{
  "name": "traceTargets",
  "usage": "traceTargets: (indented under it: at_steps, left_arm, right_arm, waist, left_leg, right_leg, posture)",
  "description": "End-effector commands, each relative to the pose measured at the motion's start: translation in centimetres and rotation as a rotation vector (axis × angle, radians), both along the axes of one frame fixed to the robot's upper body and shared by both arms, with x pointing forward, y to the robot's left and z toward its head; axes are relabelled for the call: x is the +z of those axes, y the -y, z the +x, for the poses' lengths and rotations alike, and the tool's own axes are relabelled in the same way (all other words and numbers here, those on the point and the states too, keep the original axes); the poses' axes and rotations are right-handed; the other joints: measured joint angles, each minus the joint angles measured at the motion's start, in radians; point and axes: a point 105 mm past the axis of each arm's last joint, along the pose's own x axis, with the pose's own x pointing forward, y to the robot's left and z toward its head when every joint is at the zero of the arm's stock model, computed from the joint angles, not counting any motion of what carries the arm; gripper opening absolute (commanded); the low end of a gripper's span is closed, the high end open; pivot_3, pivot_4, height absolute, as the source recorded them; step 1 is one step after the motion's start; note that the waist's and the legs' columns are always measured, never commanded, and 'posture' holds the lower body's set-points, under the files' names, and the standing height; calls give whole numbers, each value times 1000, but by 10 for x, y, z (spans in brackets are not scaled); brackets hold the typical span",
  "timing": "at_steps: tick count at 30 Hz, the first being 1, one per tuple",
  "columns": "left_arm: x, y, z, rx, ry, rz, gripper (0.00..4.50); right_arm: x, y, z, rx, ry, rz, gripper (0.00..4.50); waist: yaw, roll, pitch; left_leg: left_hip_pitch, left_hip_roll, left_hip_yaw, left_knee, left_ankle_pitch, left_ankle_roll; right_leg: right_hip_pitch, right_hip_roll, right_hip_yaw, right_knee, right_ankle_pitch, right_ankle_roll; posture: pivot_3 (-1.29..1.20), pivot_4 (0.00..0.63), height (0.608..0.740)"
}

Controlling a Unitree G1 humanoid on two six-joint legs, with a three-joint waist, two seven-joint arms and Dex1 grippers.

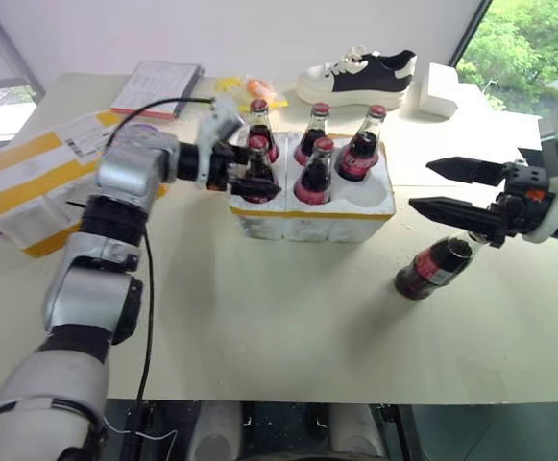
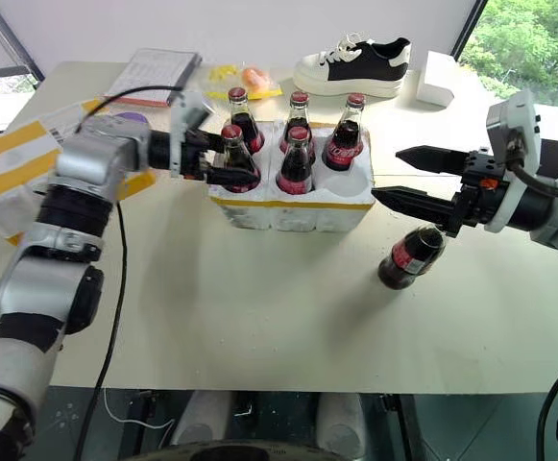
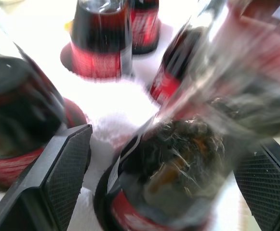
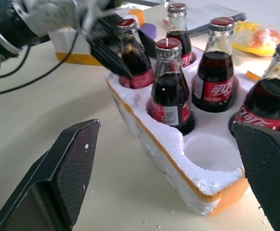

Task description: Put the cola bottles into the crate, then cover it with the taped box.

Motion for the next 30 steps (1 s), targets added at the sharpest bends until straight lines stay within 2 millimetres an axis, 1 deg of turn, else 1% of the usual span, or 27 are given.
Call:
traceTargets:
  at_steps: [1,3,5,6,8,10,12,15,18,21,25,27,30]
  left_arm:
    - [39,-12,-32,-85,62,-72,4468]
    - [45,-24,-59,-150,61,-45,4468]
    - [40,-33,-82,-199,30,9,4468]
    - [37,-35,-87,-208,18,26,4468]
    - [22,-40,-103,-238,-25,93,4468]
    - [7,-41,-113,-263,-50,136,4468]
    - [0,-37,-112,-256,-54,132,4468]
    - [-5,-27,-103,-238,-58,96,4468]
    - [-12,-22,-99,-233,-55,91,4468]
    - [-15,-17,-94,-232,-54,82,4468]
    - [-17,-13,-92,-240,-54,69,4468]
    - [-20,-10,-92,-247,-57,65,4468]
    - [-22,-6,-93,-267,-54,60,4468]
  right_arm:
    - [18,8,-2,-41,87,-8,4500]
    - [21,14,-4,-65,102,-11,4500]
    - [22,18,-8,-85,119,-25,4500]
    - [23,20,-9,-91,125,-30,4500]
    - [26,25,-11,-130,143,-27,4500]
    - [30,31,-16,-172,161,-10,4500]
    - [31,36,-24,-207,165,-4,4500]
    - [22,45,-35,-278,156,-27,4500]
    - [19,55,-45,-363,160,-1,4500]
    - [7,60,-65,-423,150,-17,4500]
    - [-12,60,-85,-461,92,24,4500]
    - [-23,56,-91,-470,59,46,4500]
    - [-41,47,-95,-484,8,62,4500]
  waist:
    - [1,0,0]
    - [2,1,0]
    - [5,1,0]
    - [7,1,0]
    - [9,1,0]
    - [9,1,0]
    - [12,1,0]
    - [20,1,-1]
    - [23,1,-1]
    - [32,1,-1]
    - [32,1,-1]
    - [33,0,-2]
    - [32,1,-2]
  left_leg:
    - [0,0,0,0,0,0]
    - [0,0,0,0,0,0]
    - [1,0,0,0,0,0]
    - [1,0,0,0,0,0]
    - [1,0,0,0,0,0]
    - [1,0,0,0,0,0]
    - [1,0,-1,1,0,0]
    - [1,0,-1,0,0,0]
    - [2,0,-1,0,0,0]
    - [2,0,-1,0,0,0]
    - [2,0,-1,0,0,-1]
    - [2,0,-2,0,0,0]
    - [3,0,-2,0,-3,4]
  right_leg:
    - [0,0,0,0,0,0]
    - [0,0,0,0,0,0]
    - [1,0,0,0,0,0]
    - [1,0,0,0,0,0]
    - [1,0,0,0,0,0]
    - [2,-1,0,0,0,0]
    - [2,-1,0,0,0,0]
    - [3,0,0,0,0,0]
    - [3,0,0,0,0,0]
    - [3,0,0,0,0,0]
    - [3,1,0,0,0,0]
    - [3,0,0,-1,0,0]
    - [4,0,0,-1,0,0]
  posture:
    - [0,150,740]
    - [0,150,740]
    - [0,150,740]
    - [0,150,740]
    - [0,150,740]
    - [0,150,740]
    - [0,150,740]
    - [0,150,740]
    - [0,150,740]
    - [0,150,740]
    - [0,150,740]
    - [0,150,740]
    - [0,150,740]
